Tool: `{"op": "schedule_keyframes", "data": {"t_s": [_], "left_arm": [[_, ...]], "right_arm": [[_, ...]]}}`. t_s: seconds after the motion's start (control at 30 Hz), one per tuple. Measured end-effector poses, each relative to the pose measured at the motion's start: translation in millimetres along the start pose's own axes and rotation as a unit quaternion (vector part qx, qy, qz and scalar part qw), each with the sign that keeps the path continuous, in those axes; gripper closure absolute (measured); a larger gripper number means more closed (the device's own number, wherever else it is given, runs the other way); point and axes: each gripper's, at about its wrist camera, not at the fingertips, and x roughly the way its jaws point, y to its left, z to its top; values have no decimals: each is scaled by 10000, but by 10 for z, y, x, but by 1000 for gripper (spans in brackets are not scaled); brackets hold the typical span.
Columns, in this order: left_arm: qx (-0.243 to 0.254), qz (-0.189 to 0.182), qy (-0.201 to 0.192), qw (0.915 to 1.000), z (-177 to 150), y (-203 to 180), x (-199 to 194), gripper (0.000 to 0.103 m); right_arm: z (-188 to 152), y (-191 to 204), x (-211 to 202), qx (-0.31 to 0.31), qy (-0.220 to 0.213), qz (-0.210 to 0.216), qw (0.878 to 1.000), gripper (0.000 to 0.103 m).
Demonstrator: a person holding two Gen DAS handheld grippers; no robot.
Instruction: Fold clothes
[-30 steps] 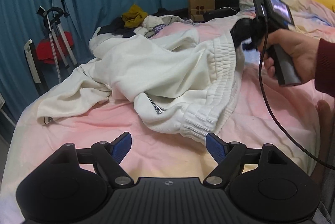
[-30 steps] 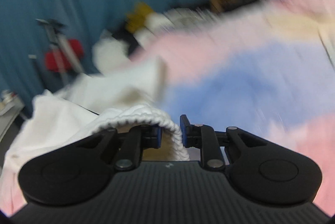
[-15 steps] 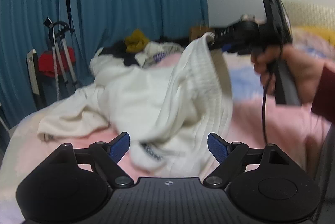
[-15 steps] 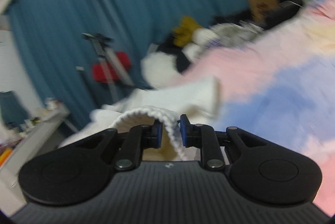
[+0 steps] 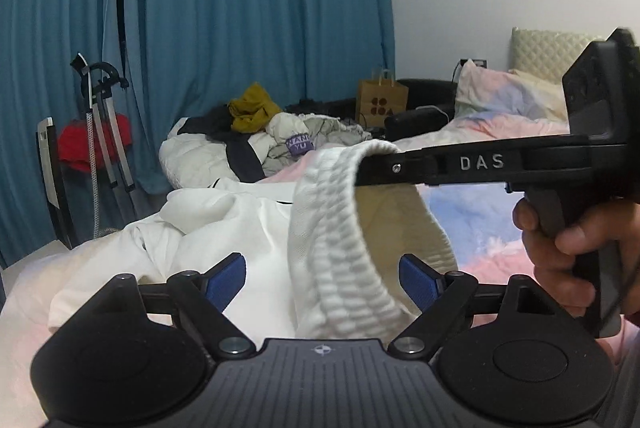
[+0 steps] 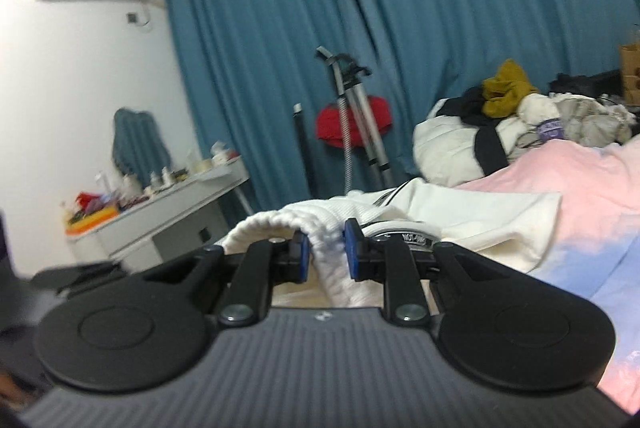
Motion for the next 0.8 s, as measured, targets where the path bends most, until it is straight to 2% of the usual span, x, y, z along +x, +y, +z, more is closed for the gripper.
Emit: {"op": "schedule_keyframes", "data": {"t_s": [0.1, 0.2, 0.33, 0.37, 0.43, 0.47, 0.5, 0.57, 0.7, 0.8], "left_arm": [[-7, 230, 59, 9997, -56, 33, 119, 23], [-492, 230, 175, 9984, -163, 220, 244, 25], [-737, 484, 295, 9957, -242, 399, 350, 33], [-780, 510, 290, 9952, -262, 457, 364, 39], [-912, 481, 292, 9942, -296, 575, 390, 59], [-1062, 408, 328, 9930, -307, 643, 404, 77], [-1217, 334, 366, 9913, -318, 712, 417, 88], [-1520, 405, 230, 9873, -313, 828, 373, 90], [-1869, 718, -199, 9796, -242, 978, 213, 91], [-2545, 919, -446, 9617, -237, 1267, 53, 91]], "right_arm": [[-24, 71, 30, -96, 102, 211, 9997, 81], [-90, 162, 49, -212, 288, 352, 9987, 81], [-201, 335, 125, -448, 602, 451, 9962, 81], [-232, 381, 144, -508, 673, 473, 9953, 81], [-282, 466, 187, -653, 761, 492, 9937, 80], [-302, 499, 196, -701, 758, 471, 9935, 79], [-324, 529, 193, -707, 716, 404, 9941, 79], [-365, 561, 179, -616, 665, 269, 9955, 76], [-408, 628, 88, -706, 602, 410, 9948, 74], [-367, 690, -85, -641, 373, 714, 9947, 65]]}}
